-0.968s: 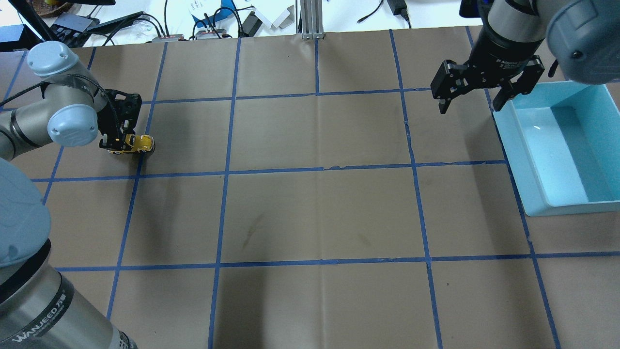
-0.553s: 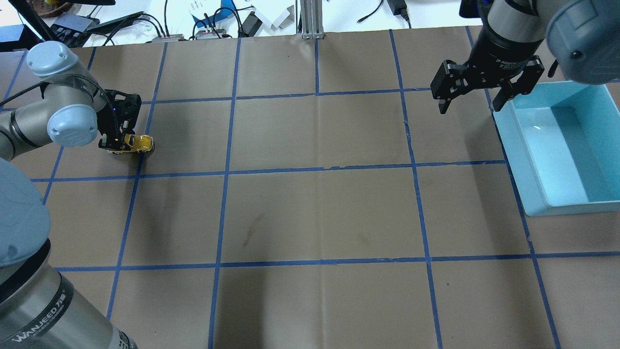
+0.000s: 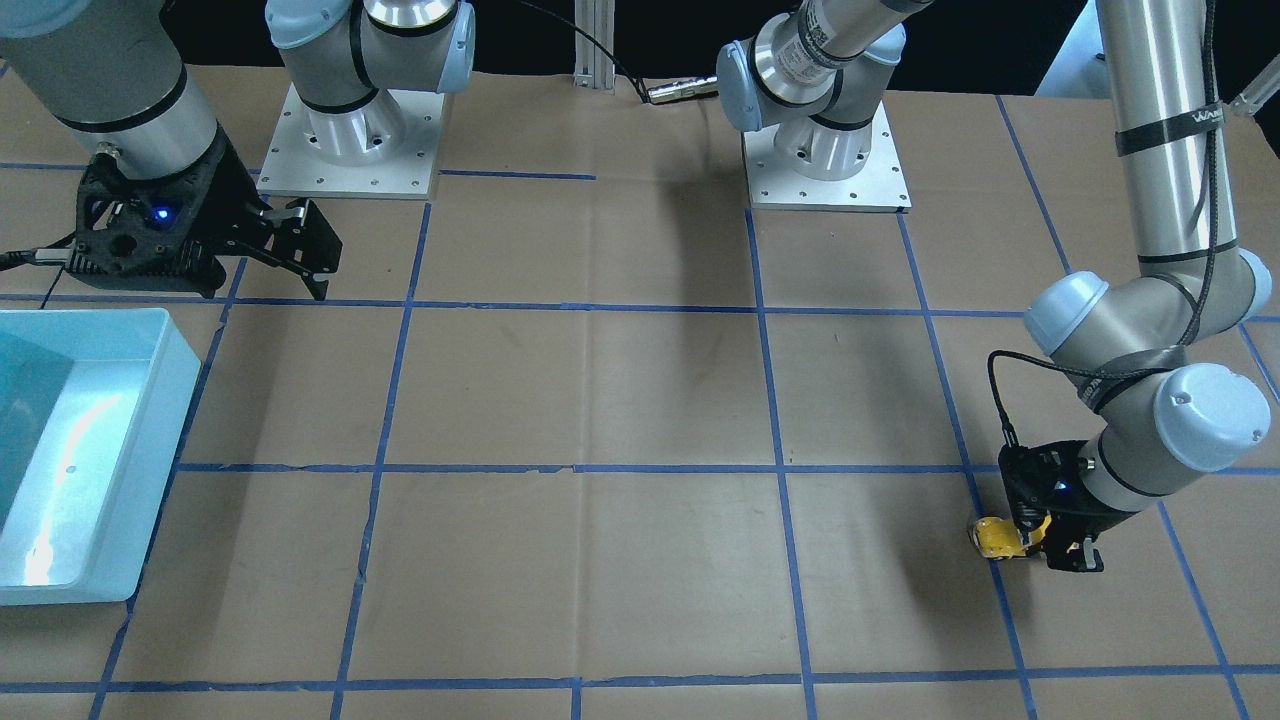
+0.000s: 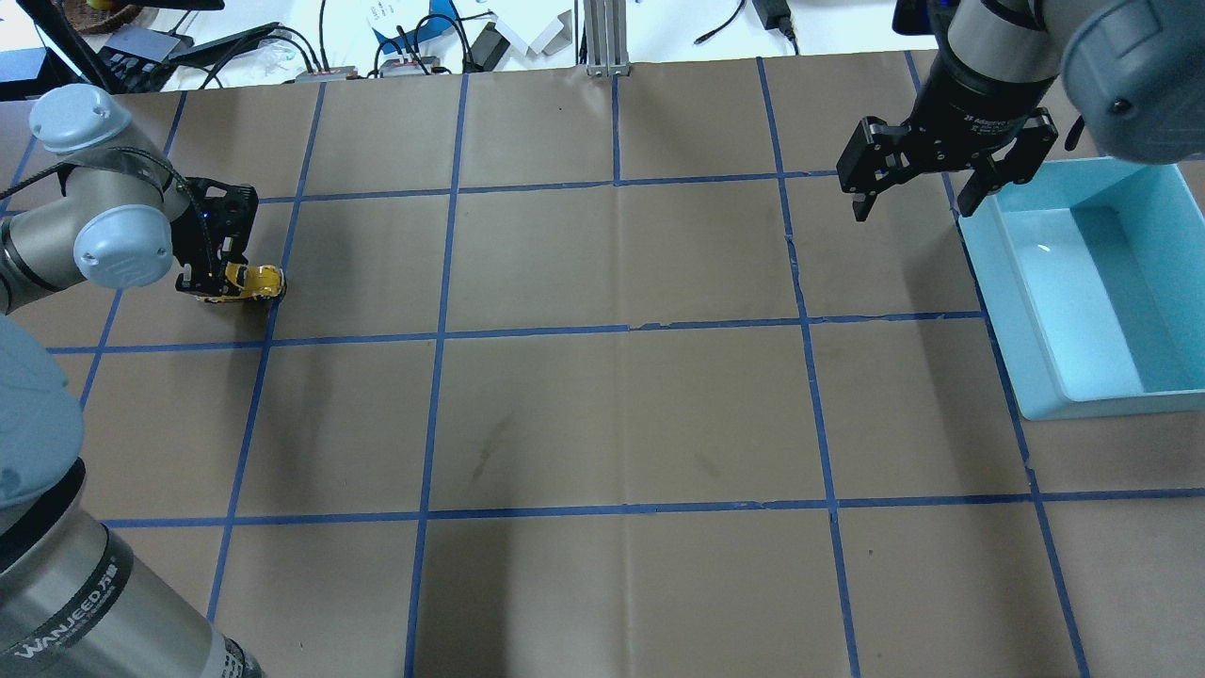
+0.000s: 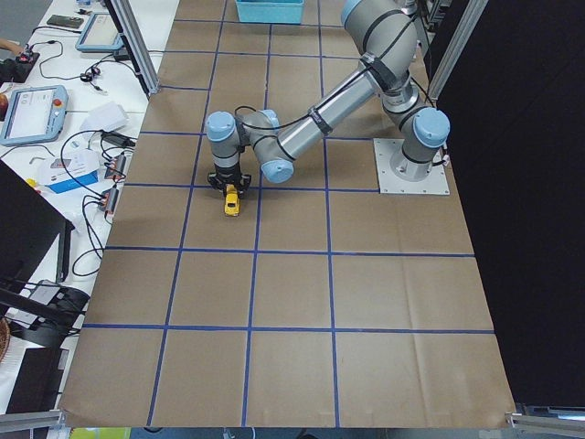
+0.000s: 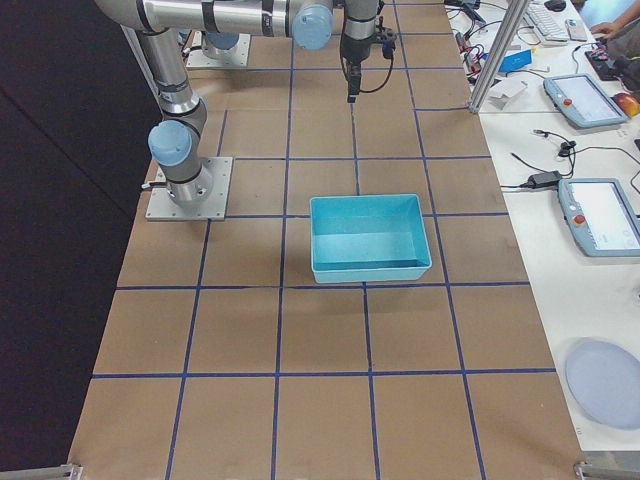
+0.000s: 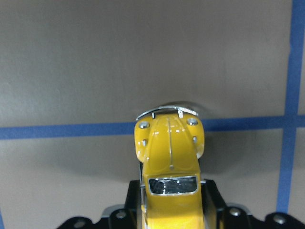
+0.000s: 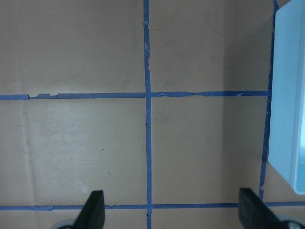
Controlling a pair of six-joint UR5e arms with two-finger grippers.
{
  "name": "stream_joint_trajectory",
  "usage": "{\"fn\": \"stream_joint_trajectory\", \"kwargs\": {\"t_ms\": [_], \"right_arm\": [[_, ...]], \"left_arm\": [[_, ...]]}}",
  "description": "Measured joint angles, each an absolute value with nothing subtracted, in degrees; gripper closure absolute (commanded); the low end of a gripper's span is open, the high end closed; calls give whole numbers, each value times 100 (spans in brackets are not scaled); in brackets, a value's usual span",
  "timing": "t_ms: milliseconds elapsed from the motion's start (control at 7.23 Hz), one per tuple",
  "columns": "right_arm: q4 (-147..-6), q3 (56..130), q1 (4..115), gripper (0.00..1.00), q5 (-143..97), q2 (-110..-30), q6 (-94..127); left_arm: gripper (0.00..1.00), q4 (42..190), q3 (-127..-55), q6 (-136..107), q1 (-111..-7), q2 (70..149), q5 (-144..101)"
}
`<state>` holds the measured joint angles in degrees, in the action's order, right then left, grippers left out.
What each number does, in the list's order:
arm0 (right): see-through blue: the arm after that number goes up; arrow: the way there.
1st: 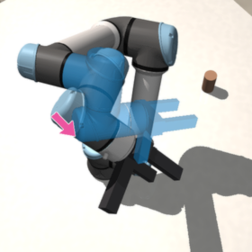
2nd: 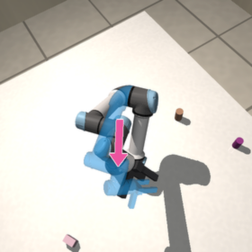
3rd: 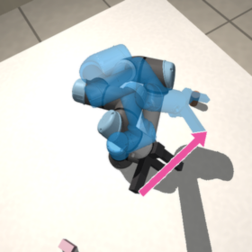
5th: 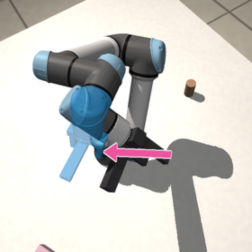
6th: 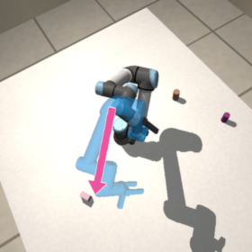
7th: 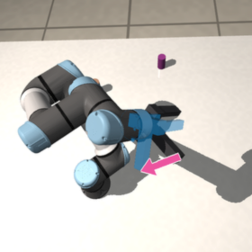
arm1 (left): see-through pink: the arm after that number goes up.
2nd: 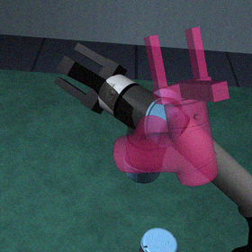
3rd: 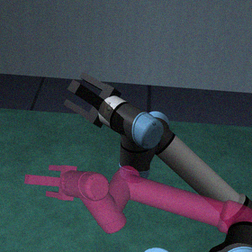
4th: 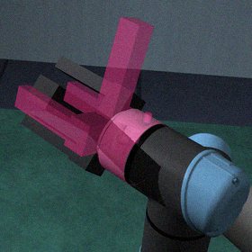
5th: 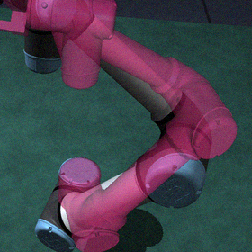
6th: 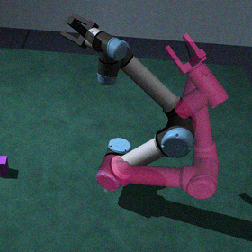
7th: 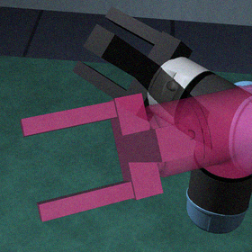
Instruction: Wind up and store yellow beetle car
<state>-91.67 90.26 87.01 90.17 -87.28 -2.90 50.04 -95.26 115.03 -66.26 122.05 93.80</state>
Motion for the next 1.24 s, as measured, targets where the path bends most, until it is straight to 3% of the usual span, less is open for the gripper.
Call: {"fn": "stream_joint_trajectory", "kwargs": {"t_ms": [1244], "right_arm": [[-9165, 9026, 8700, 0, 9018, -8728, -290]], "left_arm": [[100, 5001, -9523, 11678, -6539, 12203, 9386]]}}
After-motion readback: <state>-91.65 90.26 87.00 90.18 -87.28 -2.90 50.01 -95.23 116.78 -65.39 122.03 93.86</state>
